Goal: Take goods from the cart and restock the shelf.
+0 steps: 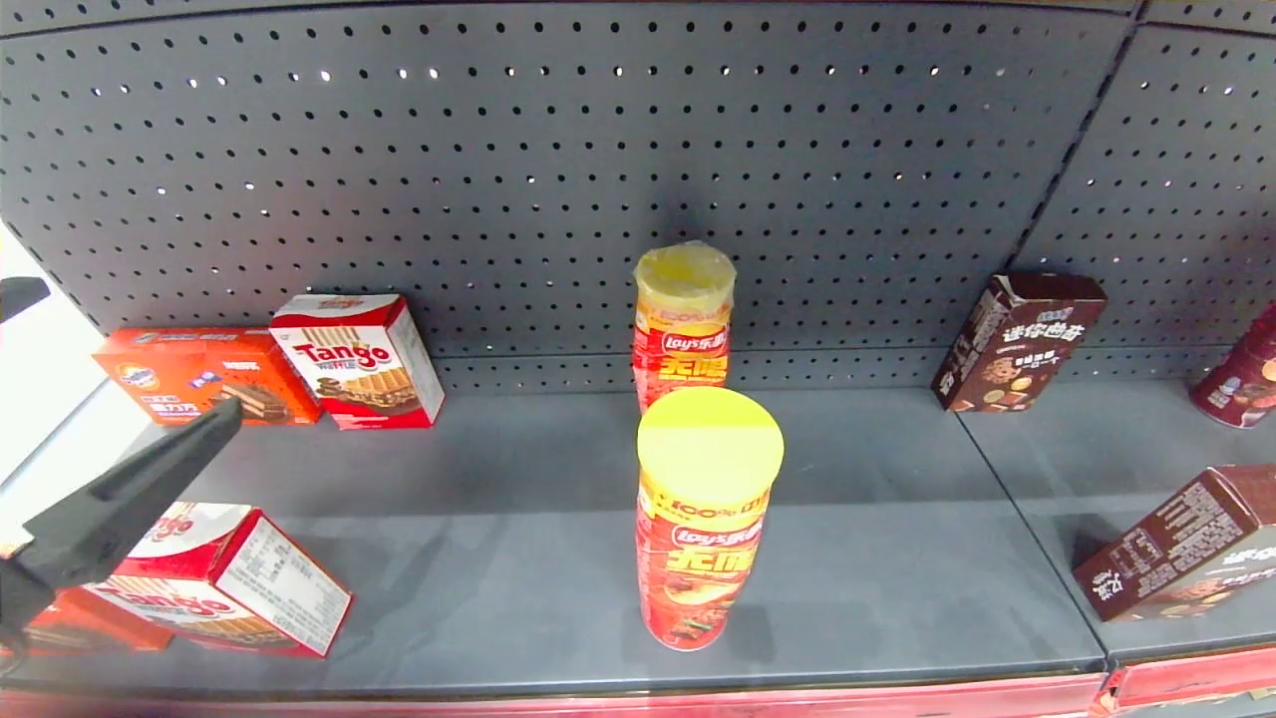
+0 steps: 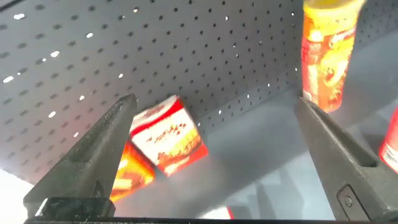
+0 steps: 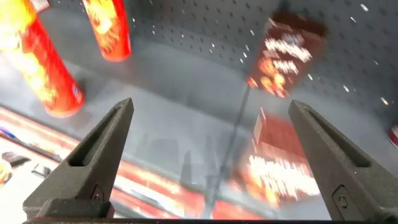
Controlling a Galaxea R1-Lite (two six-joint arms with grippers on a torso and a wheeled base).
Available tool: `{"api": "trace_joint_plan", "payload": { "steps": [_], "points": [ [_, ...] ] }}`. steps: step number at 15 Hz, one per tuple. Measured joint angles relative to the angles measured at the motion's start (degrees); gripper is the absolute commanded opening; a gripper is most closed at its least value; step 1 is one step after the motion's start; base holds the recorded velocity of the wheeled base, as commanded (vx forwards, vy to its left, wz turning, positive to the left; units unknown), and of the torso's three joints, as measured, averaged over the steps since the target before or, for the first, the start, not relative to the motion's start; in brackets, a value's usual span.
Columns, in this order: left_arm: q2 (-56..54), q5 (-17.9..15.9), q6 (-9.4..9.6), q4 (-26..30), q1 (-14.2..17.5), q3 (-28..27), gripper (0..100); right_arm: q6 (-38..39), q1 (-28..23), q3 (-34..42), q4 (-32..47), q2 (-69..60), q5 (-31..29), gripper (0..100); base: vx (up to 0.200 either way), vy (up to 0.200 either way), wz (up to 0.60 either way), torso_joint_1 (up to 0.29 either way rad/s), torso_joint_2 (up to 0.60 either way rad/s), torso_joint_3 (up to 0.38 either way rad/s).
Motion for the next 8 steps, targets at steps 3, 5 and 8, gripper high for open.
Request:
{"api": "trace_joint_plan", "payload": {
  "steps": [3,5,8],
  "points": [
    [-11.2,0.1,0.11,14.2,0.0,0.8,100,0.0,-1.2,1.9,5.1,-8.2,0.0,100,0.0,0.0,0.0,0.0,0.0,0.0],
    [-18.7,0.1,0.23,24.3,0.2,0.6,100,0.2,-1.5,4.7,5.9,-12.5,0.0,100,0.0,0.0,0.0,0.0,0.0,0.0],
    [-27.7,0.1,0.28,33.4,1.4,0.3,100,0.9,-2.0,7.8,9.1,-17.5,0.2,100,0.0,0.0,0.0,0.0,0.0,0.0]
  ]
}}
